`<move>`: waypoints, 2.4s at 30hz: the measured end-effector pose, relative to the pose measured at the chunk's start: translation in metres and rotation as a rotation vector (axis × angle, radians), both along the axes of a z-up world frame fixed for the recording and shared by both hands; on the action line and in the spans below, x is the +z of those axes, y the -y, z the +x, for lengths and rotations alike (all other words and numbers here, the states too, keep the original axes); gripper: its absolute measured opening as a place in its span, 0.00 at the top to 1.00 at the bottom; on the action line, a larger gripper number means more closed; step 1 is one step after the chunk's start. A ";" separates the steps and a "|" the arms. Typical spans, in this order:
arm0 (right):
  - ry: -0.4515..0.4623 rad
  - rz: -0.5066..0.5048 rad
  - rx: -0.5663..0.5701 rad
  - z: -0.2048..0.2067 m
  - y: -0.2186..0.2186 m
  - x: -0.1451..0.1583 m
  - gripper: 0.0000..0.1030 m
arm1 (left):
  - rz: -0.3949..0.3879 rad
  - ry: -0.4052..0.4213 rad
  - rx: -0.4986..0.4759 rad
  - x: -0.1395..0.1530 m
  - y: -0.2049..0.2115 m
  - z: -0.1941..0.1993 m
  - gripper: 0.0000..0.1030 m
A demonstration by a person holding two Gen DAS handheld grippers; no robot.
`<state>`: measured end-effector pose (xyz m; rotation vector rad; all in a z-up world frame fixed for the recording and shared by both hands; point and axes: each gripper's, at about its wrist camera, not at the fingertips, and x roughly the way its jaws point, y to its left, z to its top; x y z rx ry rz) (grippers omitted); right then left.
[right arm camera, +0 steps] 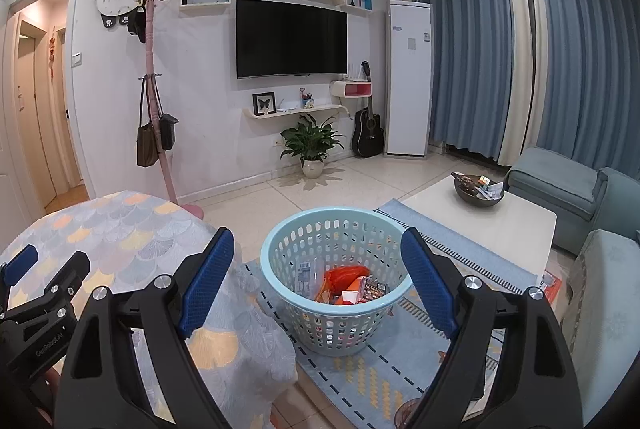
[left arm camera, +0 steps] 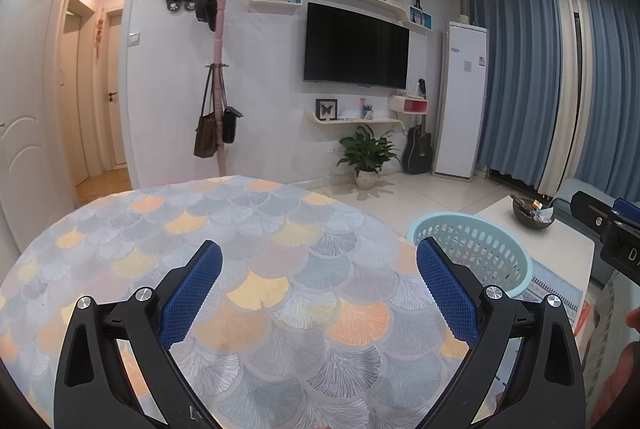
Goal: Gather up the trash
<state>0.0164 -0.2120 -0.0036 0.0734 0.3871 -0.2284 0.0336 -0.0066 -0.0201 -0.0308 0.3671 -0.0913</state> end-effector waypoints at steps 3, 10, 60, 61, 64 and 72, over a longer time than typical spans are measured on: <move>0.002 0.006 -0.006 0.000 0.002 -0.001 0.20 | 0.000 -0.002 -0.001 0.000 0.000 0.001 0.08; 0.001 0.006 -0.008 0.000 0.001 -0.003 0.20 | 0.002 -0.001 0.004 0.001 0.000 0.000 0.08; -0.008 0.004 0.011 0.003 0.004 -0.004 0.20 | 0.003 0.000 0.001 0.003 0.004 -0.003 0.08; -0.008 0.003 0.011 0.003 0.004 -0.004 0.20 | 0.003 0.000 0.001 0.003 0.004 -0.003 0.08; -0.009 0.004 0.012 0.003 0.004 -0.004 0.20 | 0.003 0.000 0.002 0.004 0.004 -0.004 0.08; -0.010 0.005 0.013 0.003 0.005 -0.004 0.20 | 0.003 0.001 0.001 0.004 0.005 -0.004 0.08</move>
